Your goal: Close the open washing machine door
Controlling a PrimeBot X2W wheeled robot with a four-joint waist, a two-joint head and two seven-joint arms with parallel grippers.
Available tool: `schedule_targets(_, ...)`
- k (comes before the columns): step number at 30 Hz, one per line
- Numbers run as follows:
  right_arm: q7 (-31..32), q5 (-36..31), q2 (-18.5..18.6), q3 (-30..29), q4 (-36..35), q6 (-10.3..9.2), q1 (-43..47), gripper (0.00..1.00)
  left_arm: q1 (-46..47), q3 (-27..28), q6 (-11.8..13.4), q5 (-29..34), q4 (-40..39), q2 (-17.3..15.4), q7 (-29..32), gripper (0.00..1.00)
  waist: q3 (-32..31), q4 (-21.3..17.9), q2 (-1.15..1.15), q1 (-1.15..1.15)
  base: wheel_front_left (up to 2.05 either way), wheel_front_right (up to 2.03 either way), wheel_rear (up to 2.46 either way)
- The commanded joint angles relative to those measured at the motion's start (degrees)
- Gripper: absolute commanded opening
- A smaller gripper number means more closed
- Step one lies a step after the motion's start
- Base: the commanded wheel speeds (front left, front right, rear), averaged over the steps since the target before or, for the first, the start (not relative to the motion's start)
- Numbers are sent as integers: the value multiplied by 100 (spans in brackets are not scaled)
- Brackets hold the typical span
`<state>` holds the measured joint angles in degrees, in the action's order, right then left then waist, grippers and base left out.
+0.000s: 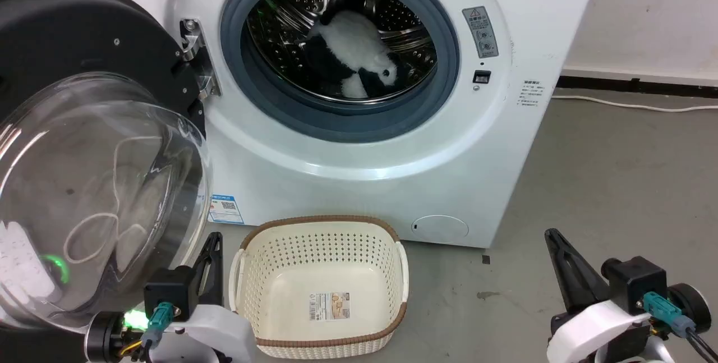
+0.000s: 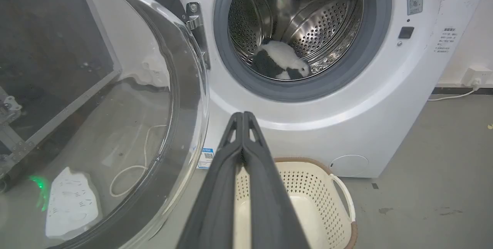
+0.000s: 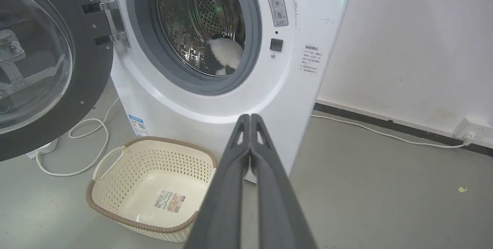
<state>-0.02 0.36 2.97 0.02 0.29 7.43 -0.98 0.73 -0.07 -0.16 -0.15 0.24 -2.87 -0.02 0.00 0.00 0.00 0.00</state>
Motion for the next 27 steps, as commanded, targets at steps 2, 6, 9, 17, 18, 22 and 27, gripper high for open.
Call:
schedule_targets(2, 2, -36, -10, -2, -29, 6, 98, 0, -73, 7, 16, 15, -24, 0, 2, 0, 0, 0, 0, 0, 0, 0, 0)
schedule_targets(6, 2, -36, -10, -2, -29, 6, 98, 0, -73, 7, 16, 15, -24, 0, 2, 0, 0, 0, 0, 0, 0, 0, 0)
schedule_targets(9, 2, -36, -10, -2, -29, 6, 98, 0, -73, 7, 16, 15, -24, 0, 2, 0, 0, 0, 0, 0, 0, 0, 0)
schedule_targets(17, 2, -36, -10, -2, -29, 6, 98, 0, -73, 7, 16, 15, -24, 0, 2, 0, 0, 0, 0, 0, 0, 0, 0)
schedule_targets(18, 2, -36, -10, -2, -29, 6, 98, 0, -73, 7, 16, 15, -24, 0, 2, 0, 0, 0, 0, 0, 0, 0, 0)
schedule_targets(22, 2, -36, -10, -2, -29, 6, 98, 0, -73, 7, 16, 15, -24, 0, 2, 0, 0, 0, 0, 0, 0, 0, 0)
schedule_targets(27, 2, -36, -10, -2, -29, 6, 98, 0, -73, 7, 16, 15, -24, 0, 2, 0, 0, 0, 0, 0, 0, 0, 0)
